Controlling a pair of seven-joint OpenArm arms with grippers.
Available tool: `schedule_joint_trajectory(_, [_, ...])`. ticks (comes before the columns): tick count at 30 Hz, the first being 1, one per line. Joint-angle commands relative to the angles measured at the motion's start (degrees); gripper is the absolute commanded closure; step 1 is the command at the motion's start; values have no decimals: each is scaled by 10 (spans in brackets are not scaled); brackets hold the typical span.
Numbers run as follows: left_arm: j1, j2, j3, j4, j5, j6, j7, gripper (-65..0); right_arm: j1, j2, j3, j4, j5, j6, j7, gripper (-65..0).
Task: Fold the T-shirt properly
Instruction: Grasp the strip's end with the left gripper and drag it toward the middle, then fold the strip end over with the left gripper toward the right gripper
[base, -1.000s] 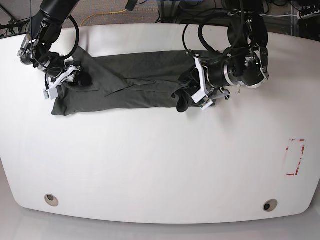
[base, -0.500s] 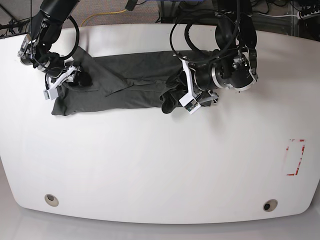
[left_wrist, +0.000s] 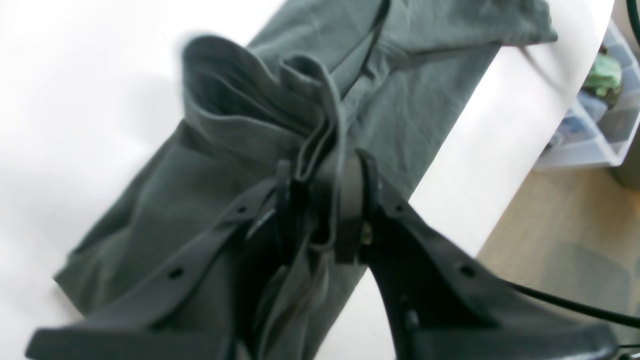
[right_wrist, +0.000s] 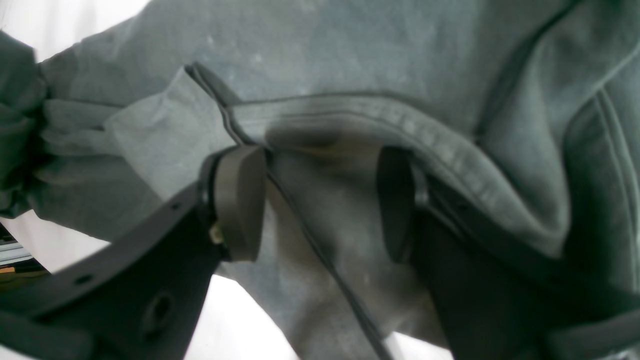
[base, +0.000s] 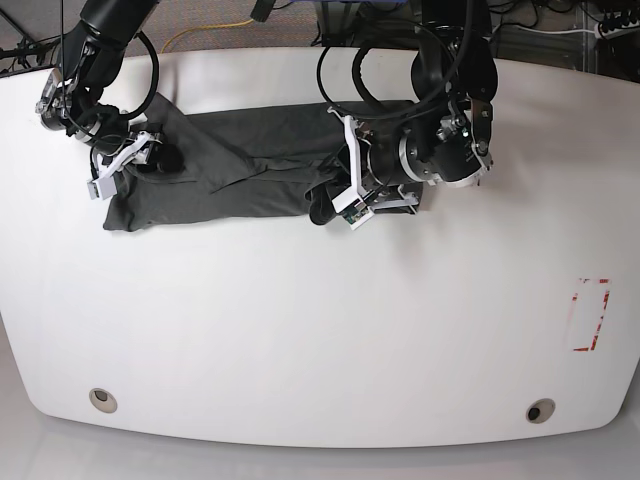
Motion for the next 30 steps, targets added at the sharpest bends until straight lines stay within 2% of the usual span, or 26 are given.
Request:
schedule_joint_trajectory(1, [-12,6,12,10,-3,-1,-24,-104,4,7,0,6,-9,-1,-4,-341])
schedule_joint_trajectory(9, [-16,6,55,10,32,-1,-41,-108,4,6,0,6,-9,-1,-4,-341])
schedule_joint_trajectory(20, [-39,6,139,15,28,-1,-38,-108,11,6,0,5,-9,-1,-4,-341])
schedule_joint_trajectory(22, [-40,6,125,15,29,-1,-33,-108,12,6,0,5,-9,-1,-4,-341])
schedule_joint_trajectory(26, [-42,5,51,15,30,-1,-33,-108,16,6,0,5,-9,-1,-4,-341])
schedule_joint_trajectory(30, [-40,-19,-21,15,29,-1,-34,-108,16,6,0,5,-9,-1,-4,-341])
